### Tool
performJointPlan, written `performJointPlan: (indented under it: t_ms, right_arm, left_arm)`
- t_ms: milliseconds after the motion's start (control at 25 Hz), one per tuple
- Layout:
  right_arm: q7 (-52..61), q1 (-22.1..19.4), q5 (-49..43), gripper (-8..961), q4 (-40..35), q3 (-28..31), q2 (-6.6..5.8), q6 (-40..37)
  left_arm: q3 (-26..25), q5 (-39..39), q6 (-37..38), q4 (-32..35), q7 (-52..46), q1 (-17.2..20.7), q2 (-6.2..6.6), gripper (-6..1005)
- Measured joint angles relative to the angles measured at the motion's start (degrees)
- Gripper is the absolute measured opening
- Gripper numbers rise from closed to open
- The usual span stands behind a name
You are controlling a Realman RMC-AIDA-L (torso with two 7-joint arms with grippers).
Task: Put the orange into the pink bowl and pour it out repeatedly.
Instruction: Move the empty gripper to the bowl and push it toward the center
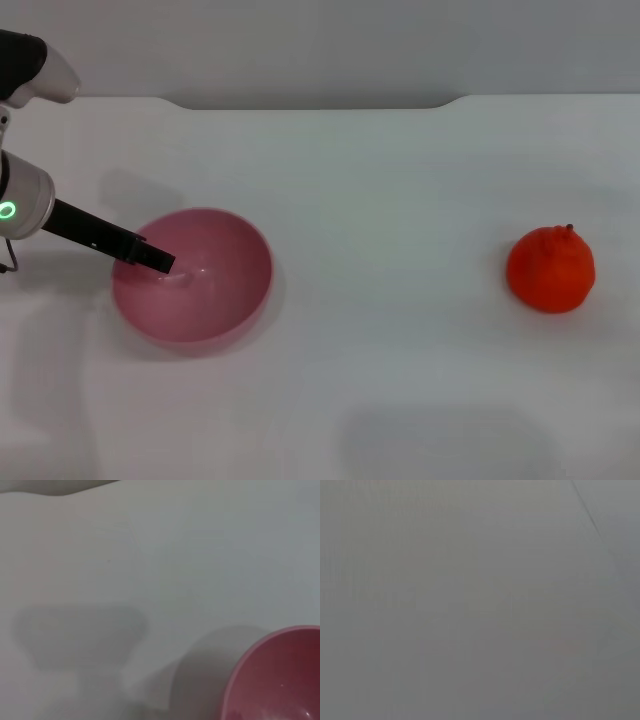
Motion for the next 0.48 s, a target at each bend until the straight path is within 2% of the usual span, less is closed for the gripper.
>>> performJointPlan:
  t_ms: [480]
  right_arm:
    - [0.0, 0.0, 0.0, 456, 0.0, 0.1, 0.00, 0.0]
  left_arm:
    - [0.4, 0.1, -2.2, -1.3, -0.3, 0.0, -0.10, 684]
